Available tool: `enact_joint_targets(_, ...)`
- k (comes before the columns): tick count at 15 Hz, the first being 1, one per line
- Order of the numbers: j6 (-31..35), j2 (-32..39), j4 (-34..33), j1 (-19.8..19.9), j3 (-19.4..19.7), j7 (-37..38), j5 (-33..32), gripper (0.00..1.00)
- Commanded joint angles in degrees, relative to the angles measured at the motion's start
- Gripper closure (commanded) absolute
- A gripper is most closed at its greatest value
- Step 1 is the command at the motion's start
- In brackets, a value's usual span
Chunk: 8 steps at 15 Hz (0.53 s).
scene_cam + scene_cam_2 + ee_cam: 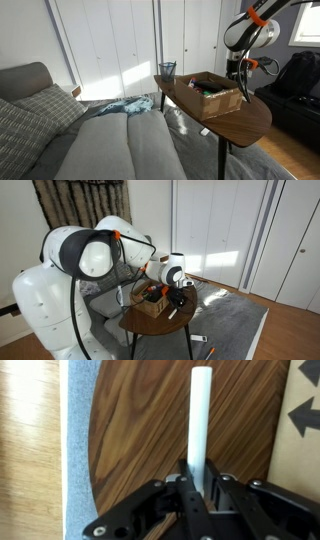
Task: Remove the white marker from the box and put it on the table
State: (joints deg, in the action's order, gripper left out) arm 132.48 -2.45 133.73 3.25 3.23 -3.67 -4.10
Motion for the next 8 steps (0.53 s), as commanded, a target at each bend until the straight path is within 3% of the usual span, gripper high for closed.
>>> enact_joint_targets(1,2.4,-4.5,4.6,-0.7,-1.0,4.9,-0.8,0.50)
enact_joint_targets(3,1.3,-8.5,5.2,-0.5,-0.7,3.3,1.2,0.38)
enact_joint_targets(8,-9.3,-15.3,-0.9,0.7,1.9,-2.2,2.2,0.02)
